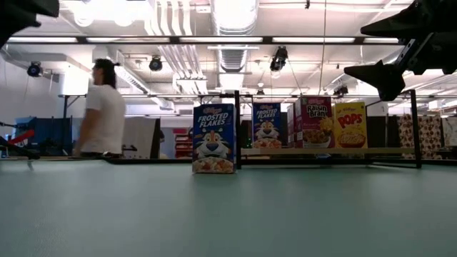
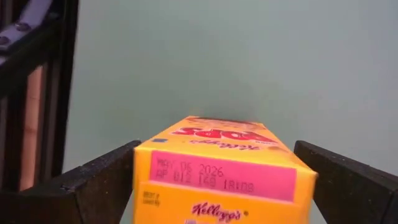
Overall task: Stack cereal on shelf
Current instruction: Move the yellow cereal box to the center
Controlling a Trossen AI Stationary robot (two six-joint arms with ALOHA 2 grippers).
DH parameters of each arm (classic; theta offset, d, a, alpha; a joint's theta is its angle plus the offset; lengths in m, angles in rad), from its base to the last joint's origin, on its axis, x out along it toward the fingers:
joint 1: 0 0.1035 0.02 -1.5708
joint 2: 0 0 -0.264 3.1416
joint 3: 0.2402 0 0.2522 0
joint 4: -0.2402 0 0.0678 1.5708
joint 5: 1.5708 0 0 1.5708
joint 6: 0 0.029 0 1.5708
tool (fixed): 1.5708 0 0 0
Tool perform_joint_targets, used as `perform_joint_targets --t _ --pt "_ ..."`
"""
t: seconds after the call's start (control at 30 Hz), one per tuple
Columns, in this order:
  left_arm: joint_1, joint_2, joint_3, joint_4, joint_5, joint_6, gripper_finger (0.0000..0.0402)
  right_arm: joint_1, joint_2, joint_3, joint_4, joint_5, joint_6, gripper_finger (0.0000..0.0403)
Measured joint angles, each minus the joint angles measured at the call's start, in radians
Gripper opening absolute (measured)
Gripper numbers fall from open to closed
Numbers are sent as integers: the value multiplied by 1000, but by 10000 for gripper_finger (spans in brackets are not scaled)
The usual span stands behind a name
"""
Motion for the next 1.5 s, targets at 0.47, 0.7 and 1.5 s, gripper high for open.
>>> perform_joint_targets --t 0.47,0.7,1.5 --pt "1 1 -69 106 -1 -101 299 0 0 0 0 0 0 373" --pt "24 1 -58 105 -124 -84 260 0 0 0 0 0 0 373" --pt "440 1 -24 200 -275 638 265 0 0 0 0 0 0 373"
